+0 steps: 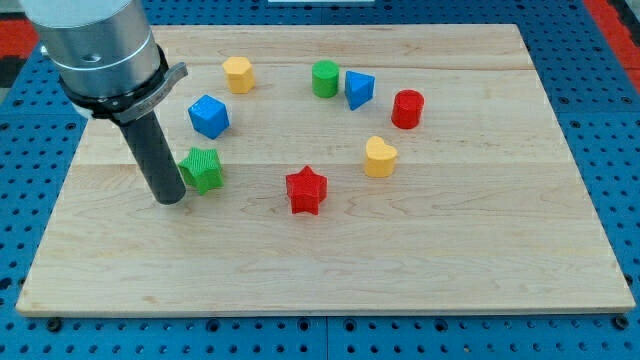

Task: Move the yellow heart below to the red circle

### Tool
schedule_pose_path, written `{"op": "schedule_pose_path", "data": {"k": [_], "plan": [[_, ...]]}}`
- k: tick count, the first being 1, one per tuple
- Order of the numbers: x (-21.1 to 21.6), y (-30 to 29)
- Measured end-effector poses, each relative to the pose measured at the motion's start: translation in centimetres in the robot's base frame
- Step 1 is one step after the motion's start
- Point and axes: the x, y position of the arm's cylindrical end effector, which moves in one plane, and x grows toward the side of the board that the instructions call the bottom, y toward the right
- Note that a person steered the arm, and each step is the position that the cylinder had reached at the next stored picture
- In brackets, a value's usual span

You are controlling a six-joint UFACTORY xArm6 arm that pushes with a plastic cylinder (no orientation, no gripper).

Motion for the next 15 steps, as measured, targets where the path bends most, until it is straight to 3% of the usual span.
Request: {"op": "schedule_pose_path", "data": {"k": [2,5,7,8,9,11,13,15], "plan": [[-2.1,1.2],[-3.4,-12.1],[-4.2,-14.6],[1.9,-11.1],[3.8,-5.0],[2.5,3.9],[-3.2,9.7],[-4.4,17.7]]}}
